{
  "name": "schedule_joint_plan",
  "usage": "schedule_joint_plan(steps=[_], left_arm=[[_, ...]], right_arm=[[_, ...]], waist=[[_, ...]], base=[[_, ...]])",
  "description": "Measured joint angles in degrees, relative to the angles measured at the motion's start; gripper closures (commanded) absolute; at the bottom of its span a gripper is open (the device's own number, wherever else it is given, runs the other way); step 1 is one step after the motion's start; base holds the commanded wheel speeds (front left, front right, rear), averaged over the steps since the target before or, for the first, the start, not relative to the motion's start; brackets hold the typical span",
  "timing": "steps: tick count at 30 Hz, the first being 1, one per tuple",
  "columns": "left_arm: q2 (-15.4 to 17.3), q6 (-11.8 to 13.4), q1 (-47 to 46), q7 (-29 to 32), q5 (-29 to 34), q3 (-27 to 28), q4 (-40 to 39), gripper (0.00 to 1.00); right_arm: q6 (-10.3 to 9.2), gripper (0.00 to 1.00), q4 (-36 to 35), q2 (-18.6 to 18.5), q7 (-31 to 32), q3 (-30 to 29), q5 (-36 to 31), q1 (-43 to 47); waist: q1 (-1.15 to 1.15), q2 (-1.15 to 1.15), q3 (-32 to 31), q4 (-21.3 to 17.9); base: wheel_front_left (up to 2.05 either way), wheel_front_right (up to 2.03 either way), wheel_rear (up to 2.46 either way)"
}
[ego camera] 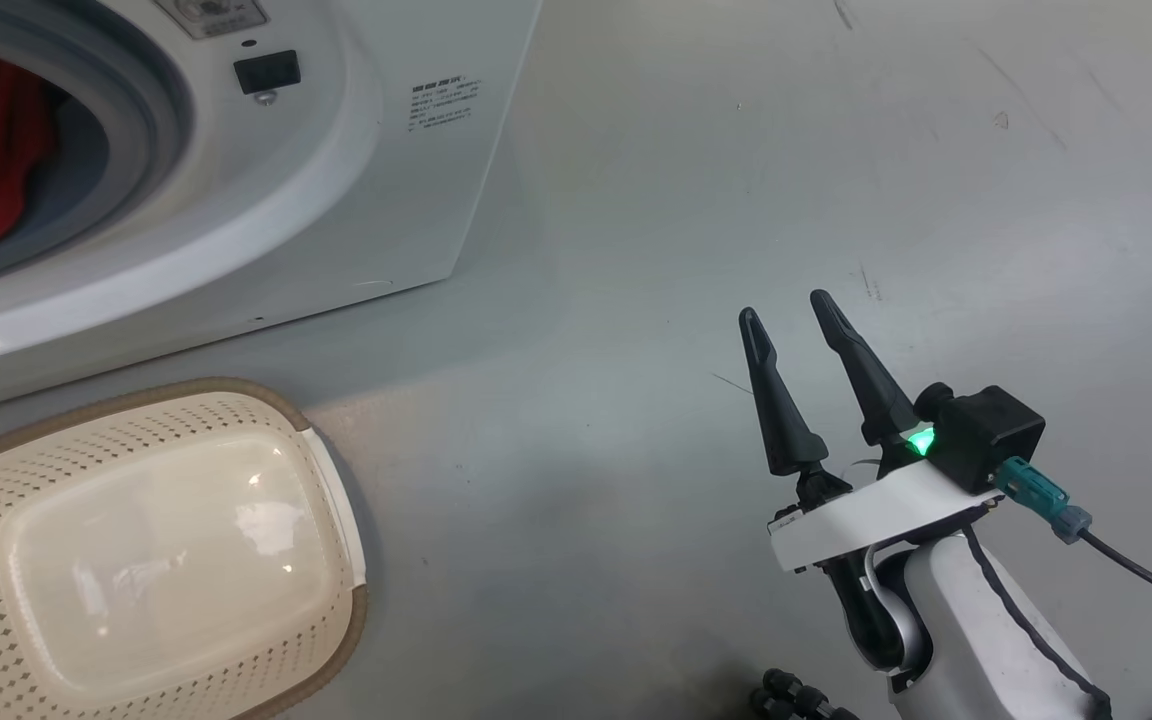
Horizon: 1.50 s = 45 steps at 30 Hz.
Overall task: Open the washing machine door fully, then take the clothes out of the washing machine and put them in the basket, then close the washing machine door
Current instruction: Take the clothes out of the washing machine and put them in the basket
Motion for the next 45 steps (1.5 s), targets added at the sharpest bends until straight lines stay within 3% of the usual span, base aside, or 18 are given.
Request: schedule_joint_plan(steps=[10,11,12,13,32,45], left_arm=[[0.2,-1.0,-2.2,2.9,0.5,-0.6,2.9,0.00],[0.2,-1.1,-2.3,3.2,0.4,-0.6,3.2,0.35],[0.2,-1.3,-2.4,3.2,0.4,-0.6,3.4,0.90],[0.1,-1.3,-2.4,3.2,0.4,-0.6,3.4,1.00],[-3.0,-1.5,-3.3,-0.4,-1.2,-1.1,7.0,1.00],[-10.3,-1.4,-1.3,-9.3,-5.2,-0.6,9.3,1.00]], right_arm=[[-0.52,0.00,0.0,0.0,0.0,0.4,0.7,-0.4],[-0.53,0.00,0.0,0.0,0.0,0.5,0.8,-0.5],[-0.89,0.00,0.0,0.0,0.0,0.6,0.9,-0.6],[-1.00,0.00,0.0,0.0,0.0,0.6,0.9,-0.7],[-1.45,0.00,0.9,0.0,0.0,-0.2,0.7,-1.2],[-1.45,0.00,2.7,0.0,0.0,-2.8,-1.9,-1.1]], waist=[[0.00,0.00,0.4,-0.1],[0.00,0.00,0.4,-0.1],[0.00,0.00,0.4,-0.1],[0.00,0.00,0.4,-0.1],[0.00,0.00,-1.4,1.3],[0.00,0.00,-6.4,3.8]], base=[[0.00,0.00,0.00],[0.00,0.00,0.00],[0.00,0.00,0.00],[0.00,0.00,0.00],[0.00,0.00,0.00],[0.00,0.00,0.00]])
